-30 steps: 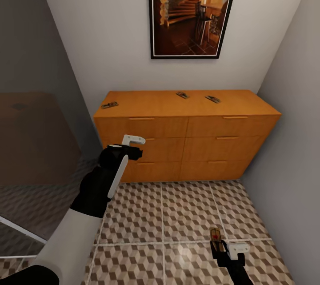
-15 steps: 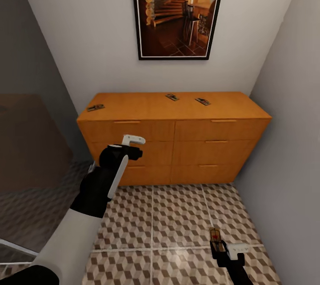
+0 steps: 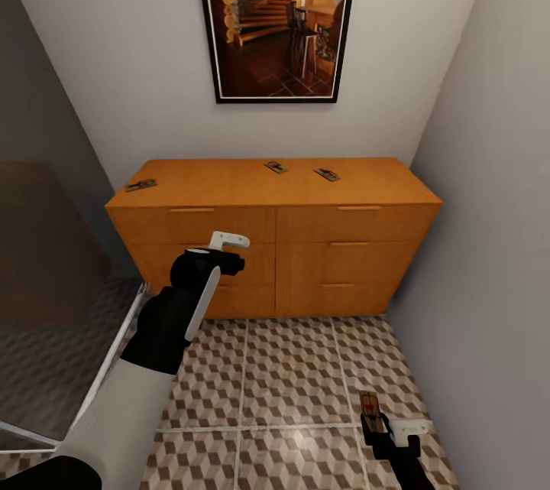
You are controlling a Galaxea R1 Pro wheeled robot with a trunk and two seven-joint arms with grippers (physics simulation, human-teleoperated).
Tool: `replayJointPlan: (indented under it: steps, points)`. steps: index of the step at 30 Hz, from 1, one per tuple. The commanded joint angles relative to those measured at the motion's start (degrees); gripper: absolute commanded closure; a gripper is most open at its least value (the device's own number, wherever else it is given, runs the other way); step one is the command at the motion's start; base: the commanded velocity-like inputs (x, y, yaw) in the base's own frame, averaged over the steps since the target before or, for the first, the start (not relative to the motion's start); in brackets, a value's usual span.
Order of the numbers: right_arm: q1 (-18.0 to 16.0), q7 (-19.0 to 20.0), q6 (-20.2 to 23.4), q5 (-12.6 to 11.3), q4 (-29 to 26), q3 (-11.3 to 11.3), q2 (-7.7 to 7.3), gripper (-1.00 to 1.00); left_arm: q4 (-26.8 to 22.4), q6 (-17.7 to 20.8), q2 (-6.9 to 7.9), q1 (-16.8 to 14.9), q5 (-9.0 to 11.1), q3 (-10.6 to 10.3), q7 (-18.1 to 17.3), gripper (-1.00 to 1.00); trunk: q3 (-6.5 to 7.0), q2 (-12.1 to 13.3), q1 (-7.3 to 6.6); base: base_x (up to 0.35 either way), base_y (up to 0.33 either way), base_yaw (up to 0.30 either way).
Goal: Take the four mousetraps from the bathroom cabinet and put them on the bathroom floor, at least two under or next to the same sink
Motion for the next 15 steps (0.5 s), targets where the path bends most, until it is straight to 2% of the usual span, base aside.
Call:
replayJointPlan:
  steps: [1,8,15]
  points:
    - [-0.04,0.30,-0.17,0.22,0.06,-0.49,-0.02,1.00,-0.04,0.24,-0.01,-0.04,0.14,-0.05,0.26,-1.00,-0.05,-0.03,0.00,0.000,-0.254,0.000]
    - [-0.04,0.30,-0.17,0.22,0.07,-0.49,-0.01,1.00,-0.09,0.23,-0.01,-0.03,0.12,0.06,0.26,-1.00,-0.05,-0.03,0.00,0.037,-0.243,0.000]
    - [-0.04,0.29,-0.17,0.22,0.08,-0.49,0.06,1.00,-0.13,0.23,-0.01,-0.04,0.13,0.13,0.26,-1.00,-0.05,-0.03,0.00,0.186,-0.142,0.000]
